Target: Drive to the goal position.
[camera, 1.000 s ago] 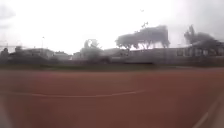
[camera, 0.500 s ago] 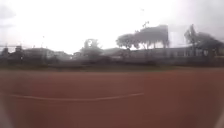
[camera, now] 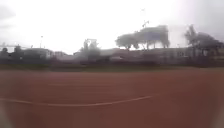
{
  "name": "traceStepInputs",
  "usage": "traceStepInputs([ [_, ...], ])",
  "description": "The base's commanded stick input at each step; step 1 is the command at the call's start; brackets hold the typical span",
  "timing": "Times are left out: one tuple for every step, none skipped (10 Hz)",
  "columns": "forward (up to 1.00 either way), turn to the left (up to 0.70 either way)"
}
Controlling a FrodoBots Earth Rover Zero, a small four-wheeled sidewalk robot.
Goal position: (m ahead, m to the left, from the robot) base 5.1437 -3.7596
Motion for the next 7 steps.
traceStepInputs([
  [0.50, -0.03],
  [0.50, -0.21],
  [0.50, -0.38],
  [0.50, -0.44],
  [0.50, -0.48],
  [0.50, -0.24],
  [0.50, 0.00],
])
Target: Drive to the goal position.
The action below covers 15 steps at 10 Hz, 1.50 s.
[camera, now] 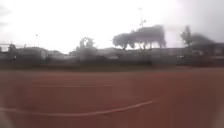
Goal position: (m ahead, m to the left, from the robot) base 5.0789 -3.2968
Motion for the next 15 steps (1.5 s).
traceStepInputs([
  [0.50, 0.00],
  [0.50, 0.00],
  [0.50, 0.00],
  [0.50, 0.00],
  [0.50, 0.00],
  [0.50, 0.00],
  [0.50, -0.45],
  [0.50, -0.38],
  [0.50, 0.00],
  [0.50, 0.00],
  [0.50, 0.00],
  [0.50, 0.00],
  [0.50, 0.00],
  [0.50, 0.00],
  [0.50, 0.00],
])
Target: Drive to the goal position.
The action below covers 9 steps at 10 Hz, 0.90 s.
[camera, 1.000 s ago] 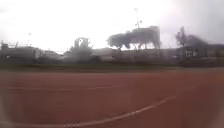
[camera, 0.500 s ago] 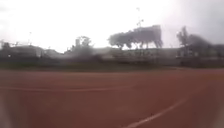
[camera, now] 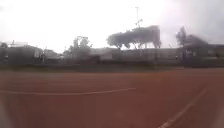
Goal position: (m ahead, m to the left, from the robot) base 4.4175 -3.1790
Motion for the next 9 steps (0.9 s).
traceStepInputs([
  [0.50, 0.00],
  [0.50, -0.01],
  [0.50, -0.07],
  [0.50, -0.13],
  [0.50, -0.29],
  [0.50, -0.47],
  [0.50, 0.00],
  [0.50, 0.00],
  [0.50, 0.00],
])
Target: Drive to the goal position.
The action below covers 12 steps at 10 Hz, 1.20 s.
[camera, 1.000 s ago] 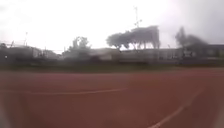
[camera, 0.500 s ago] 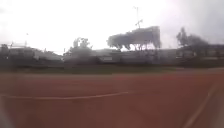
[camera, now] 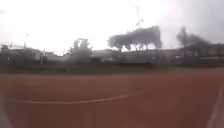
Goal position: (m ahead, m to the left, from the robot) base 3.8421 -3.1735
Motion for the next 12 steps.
traceStepInputs([
  [0.50, 0.00],
  [0.50, 0.00],
  [0.50, 0.00],
  [0.50, 0.00],
  [0.50, 0.00],
  [0.50, 0.00],
  [0.50, 0.00],
  [0.50, 0.00],
  [0.50, 0.00],
  [0.50, 0.00],
  [0.50, 0.00],
  [0.50, 0.00],
])
